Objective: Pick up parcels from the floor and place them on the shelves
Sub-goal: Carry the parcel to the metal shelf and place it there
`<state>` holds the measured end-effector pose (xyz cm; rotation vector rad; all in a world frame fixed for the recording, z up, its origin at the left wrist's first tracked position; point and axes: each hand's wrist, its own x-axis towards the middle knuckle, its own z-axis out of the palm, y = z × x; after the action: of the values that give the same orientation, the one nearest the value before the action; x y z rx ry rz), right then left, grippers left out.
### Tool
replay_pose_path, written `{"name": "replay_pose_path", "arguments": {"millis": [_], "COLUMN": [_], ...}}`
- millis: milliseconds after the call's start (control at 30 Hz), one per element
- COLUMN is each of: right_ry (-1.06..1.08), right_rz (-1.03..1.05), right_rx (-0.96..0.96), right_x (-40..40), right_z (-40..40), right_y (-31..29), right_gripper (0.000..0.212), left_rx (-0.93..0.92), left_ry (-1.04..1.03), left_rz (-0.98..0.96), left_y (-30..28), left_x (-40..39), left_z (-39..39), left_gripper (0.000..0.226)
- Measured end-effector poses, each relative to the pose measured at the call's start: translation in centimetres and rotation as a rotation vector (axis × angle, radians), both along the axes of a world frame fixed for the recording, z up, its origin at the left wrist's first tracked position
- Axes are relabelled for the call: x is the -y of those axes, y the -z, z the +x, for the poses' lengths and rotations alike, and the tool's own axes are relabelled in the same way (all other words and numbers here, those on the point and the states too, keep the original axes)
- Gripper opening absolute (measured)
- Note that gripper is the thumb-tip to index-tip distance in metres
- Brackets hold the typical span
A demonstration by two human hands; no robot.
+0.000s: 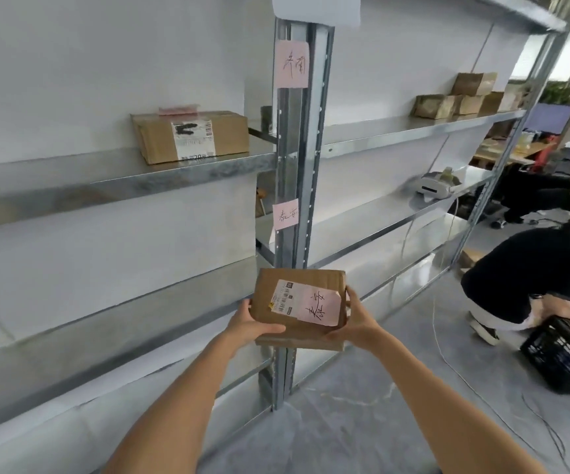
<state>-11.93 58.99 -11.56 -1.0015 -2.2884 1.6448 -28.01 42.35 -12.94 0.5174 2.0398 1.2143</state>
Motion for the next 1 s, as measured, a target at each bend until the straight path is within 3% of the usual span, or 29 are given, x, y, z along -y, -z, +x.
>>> {"name": "replay_pose_path", "arguments": {"millis": [233,467,1000], "right_ry": [-0.204,-0.342,-0.493], "right_rz": [0.024,0.028,0.031], "right_rx": [0.017,0.008,0.102], "right_x": [-1.2,-1.1,-6.6], "right_z": [-9.9,-17.7,-30.9], "right_y": [-0.7,-0.4,3.2], "right_gripper": [0.103,0.099,0.092], "left_rx": [-0.135,-0.179,-0.136], "left_ry": [-0.255,-0.451,-0.604], "left_rz": [-0.058,-0.07,-0.145], "left_y": [1.0,1.1,2.9], "left_x": [1.7,3.9,0.4], "left_z": [-6.2,-10.2,-18.5], "left_gripper": [0.079,0.072,0.07]}}
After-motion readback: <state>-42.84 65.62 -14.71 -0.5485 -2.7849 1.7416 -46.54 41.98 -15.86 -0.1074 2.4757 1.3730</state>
